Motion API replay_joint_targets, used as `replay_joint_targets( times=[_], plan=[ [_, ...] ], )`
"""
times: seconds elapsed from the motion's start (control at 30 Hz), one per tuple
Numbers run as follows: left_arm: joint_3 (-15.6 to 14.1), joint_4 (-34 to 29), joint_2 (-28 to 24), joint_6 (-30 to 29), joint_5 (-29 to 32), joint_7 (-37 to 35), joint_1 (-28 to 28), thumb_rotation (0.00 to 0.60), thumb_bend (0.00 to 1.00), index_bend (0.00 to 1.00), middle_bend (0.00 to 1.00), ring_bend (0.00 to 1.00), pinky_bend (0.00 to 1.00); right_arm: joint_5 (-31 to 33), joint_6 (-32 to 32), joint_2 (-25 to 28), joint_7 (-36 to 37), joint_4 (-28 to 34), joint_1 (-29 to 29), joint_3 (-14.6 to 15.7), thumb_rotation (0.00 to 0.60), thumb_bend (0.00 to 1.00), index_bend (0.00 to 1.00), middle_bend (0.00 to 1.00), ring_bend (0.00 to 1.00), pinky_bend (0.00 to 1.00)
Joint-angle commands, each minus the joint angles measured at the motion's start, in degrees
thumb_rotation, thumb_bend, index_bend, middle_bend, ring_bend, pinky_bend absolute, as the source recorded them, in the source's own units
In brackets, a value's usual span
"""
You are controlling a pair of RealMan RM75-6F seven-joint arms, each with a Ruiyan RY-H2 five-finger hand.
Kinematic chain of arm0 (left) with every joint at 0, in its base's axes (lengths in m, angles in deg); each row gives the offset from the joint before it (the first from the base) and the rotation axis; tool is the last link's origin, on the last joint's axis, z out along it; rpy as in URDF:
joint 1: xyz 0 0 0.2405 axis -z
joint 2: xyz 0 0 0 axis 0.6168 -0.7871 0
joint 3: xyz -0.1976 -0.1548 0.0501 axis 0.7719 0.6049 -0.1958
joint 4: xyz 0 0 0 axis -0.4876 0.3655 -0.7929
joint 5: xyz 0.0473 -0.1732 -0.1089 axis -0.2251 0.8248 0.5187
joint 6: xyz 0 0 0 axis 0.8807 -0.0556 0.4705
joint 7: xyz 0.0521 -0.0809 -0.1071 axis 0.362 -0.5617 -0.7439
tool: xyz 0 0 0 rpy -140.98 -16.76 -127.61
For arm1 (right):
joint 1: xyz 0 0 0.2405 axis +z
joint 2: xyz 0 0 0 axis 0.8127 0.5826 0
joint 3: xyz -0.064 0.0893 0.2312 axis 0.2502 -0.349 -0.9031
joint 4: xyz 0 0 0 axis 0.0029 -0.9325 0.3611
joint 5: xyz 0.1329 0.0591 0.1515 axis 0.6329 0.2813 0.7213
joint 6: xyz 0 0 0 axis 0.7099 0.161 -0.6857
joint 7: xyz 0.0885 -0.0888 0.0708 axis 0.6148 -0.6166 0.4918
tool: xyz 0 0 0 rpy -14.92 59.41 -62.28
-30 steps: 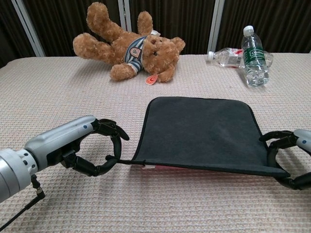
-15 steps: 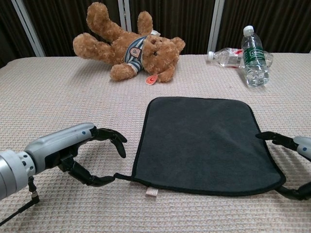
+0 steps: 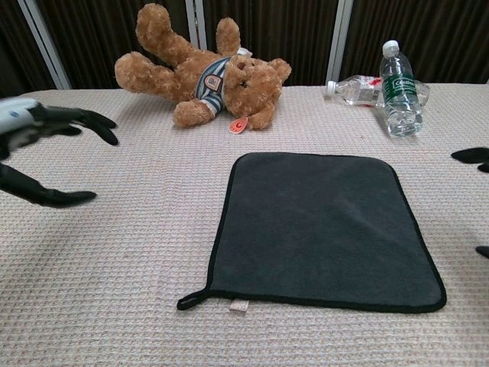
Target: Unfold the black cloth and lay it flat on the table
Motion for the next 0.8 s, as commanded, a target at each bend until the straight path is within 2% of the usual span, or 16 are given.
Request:
replay_joint_targets(
  times=[0.03, 0.2, 0.37, 0.53, 0.8],
  plan=[
    [-1.2, -2.2, -6.5, -6.9, -4.0, 2.9, -4.3, 0.600, 0.25, 0.27, 0.09, 0.00, 0.00, -2.1, 2.3, 2.0, 1.1, -0.4, -1.2, -0.1, 0.600, 0.30, 0.00, 0.00, 0.00, 0.00],
    [-4.7, -0.8, -11.3, -15.9, -8.6, 11.0, -10.2, 0.600, 0.17, 0.17, 0.04, 0.00, 0.00, -6.3, 5.7, 3.0, -1.8, -3.6, -1.9, -0.3, 0.600, 0.30, 0.00, 0.00, 0.00, 0.00],
    [-7.7, 0.6, -15.1, -22.8, -8.7, 18.5, -16.6, 0.600, 0.13, 0.13, 0.02, 0.00, 0.00, -9.2, 8.1, 3.3, -6.4, -6.5, -3.2, 0.7, 0.600, 0.27, 0.00, 0.00, 0.00, 0.00],
    [-9.6, 2.1, -17.2, -23.1, -6.7, 18.9, -19.8, 0.600, 0.09, 0.09, 0.00, 0.00, 0.00, -9.5, 8.4, 4.4, -7.3, -6.2, -4.0, 0.8, 0.600, 0.26, 0.00, 0.00, 0.00, 0.00],
    [-7.3, 4.7, -19.6, -24.6, -3.8, 12.9, -22.2, 0.600, 0.09, 0.09, 0.00, 0.00, 0.00, -7.0, 8.8, 5.0, -6.1, -7.7, -4.6, -1.5, 0.600, 0.26, 0.00, 0.00, 0.00, 0.00]
  ],
)
